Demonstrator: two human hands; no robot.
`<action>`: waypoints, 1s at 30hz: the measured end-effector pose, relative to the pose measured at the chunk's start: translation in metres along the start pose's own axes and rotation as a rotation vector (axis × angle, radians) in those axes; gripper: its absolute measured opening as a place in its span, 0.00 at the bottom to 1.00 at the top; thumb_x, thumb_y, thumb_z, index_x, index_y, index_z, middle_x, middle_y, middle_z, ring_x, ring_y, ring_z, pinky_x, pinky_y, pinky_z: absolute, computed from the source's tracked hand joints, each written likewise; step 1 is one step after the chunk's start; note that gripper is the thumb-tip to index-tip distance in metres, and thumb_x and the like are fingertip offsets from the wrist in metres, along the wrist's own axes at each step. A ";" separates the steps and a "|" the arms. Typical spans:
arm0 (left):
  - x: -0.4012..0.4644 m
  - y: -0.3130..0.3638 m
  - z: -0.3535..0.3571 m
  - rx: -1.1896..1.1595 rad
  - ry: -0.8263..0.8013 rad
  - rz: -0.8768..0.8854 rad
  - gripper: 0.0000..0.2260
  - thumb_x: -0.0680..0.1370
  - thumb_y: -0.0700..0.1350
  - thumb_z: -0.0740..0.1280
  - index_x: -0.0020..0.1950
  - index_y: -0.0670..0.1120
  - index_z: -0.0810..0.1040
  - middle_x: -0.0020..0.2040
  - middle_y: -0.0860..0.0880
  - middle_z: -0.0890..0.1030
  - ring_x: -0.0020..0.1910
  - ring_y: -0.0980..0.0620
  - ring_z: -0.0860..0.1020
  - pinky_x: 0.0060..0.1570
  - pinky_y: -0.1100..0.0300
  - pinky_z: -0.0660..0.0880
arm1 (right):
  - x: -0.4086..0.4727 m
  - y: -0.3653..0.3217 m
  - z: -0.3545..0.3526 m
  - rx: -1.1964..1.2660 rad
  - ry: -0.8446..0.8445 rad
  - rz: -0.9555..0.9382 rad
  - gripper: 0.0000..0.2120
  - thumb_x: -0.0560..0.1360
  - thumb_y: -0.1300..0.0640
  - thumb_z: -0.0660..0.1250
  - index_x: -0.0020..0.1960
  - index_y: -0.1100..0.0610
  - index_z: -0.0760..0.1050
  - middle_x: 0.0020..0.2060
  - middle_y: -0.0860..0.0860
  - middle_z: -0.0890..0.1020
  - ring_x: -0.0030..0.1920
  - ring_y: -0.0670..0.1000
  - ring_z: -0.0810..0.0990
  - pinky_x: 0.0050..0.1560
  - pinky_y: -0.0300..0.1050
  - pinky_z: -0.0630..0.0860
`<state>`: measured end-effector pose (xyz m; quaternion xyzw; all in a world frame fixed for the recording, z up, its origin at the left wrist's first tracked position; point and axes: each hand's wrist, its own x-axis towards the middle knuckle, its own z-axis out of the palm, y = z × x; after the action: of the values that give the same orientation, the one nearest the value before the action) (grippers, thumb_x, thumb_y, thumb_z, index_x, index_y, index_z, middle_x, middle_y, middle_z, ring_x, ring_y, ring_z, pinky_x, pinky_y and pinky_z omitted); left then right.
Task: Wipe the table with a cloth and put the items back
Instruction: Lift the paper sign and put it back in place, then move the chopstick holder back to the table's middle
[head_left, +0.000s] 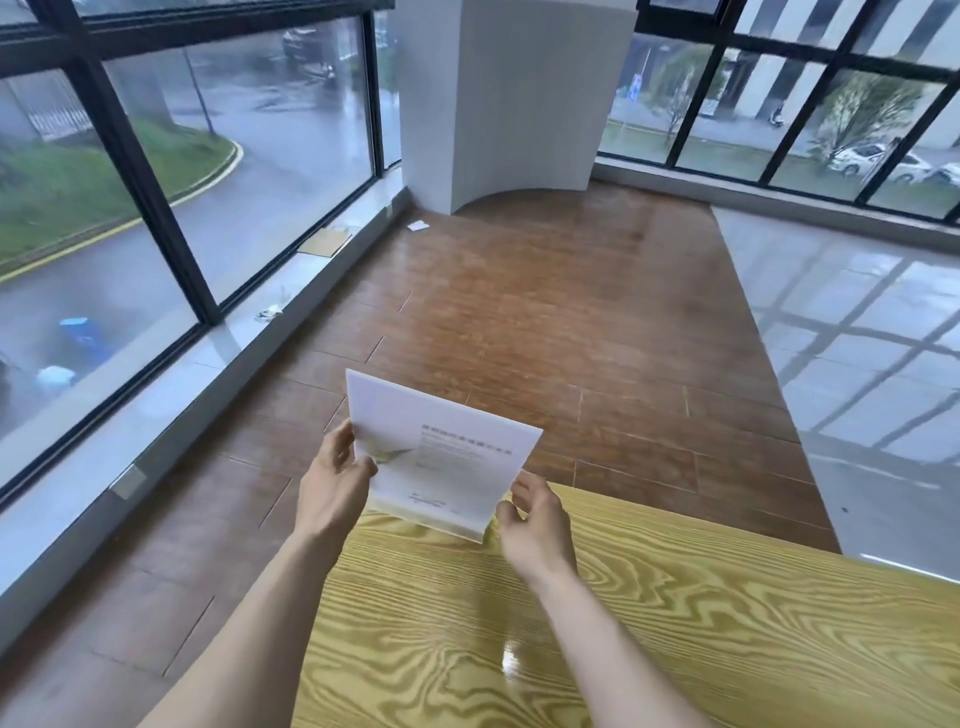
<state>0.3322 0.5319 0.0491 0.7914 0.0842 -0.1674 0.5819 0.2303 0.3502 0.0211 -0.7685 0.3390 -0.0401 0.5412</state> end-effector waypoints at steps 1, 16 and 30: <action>0.004 -0.002 0.000 0.011 -0.005 -0.012 0.29 0.71 0.42 0.64 0.70 0.63 0.73 0.65 0.57 0.80 0.66 0.52 0.77 0.69 0.49 0.70 | 0.001 -0.001 0.001 -0.007 -0.008 -0.003 0.21 0.79 0.63 0.63 0.71 0.57 0.71 0.68 0.52 0.79 0.69 0.51 0.76 0.65 0.41 0.71; -0.062 -0.030 0.092 0.179 0.043 -0.139 0.29 0.77 0.44 0.64 0.78 0.46 0.63 0.77 0.44 0.70 0.74 0.40 0.70 0.69 0.45 0.66 | -0.042 0.060 -0.106 -0.006 -0.050 0.076 0.25 0.80 0.55 0.64 0.77 0.53 0.67 0.72 0.53 0.75 0.69 0.51 0.77 0.66 0.44 0.76; -0.326 -0.038 0.489 0.440 -0.795 -0.063 0.19 0.80 0.46 0.66 0.71 0.45 0.75 0.66 0.43 0.79 0.64 0.45 0.77 0.59 0.56 0.68 | -0.147 0.332 -0.510 0.109 0.097 0.532 0.16 0.78 0.50 0.69 0.65 0.51 0.78 0.63 0.49 0.81 0.61 0.50 0.80 0.62 0.46 0.78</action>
<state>-0.0648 0.0997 0.0033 0.7677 -0.1592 -0.4896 0.3815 -0.2597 -0.0378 -0.0098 -0.6194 0.5516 0.0485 0.5565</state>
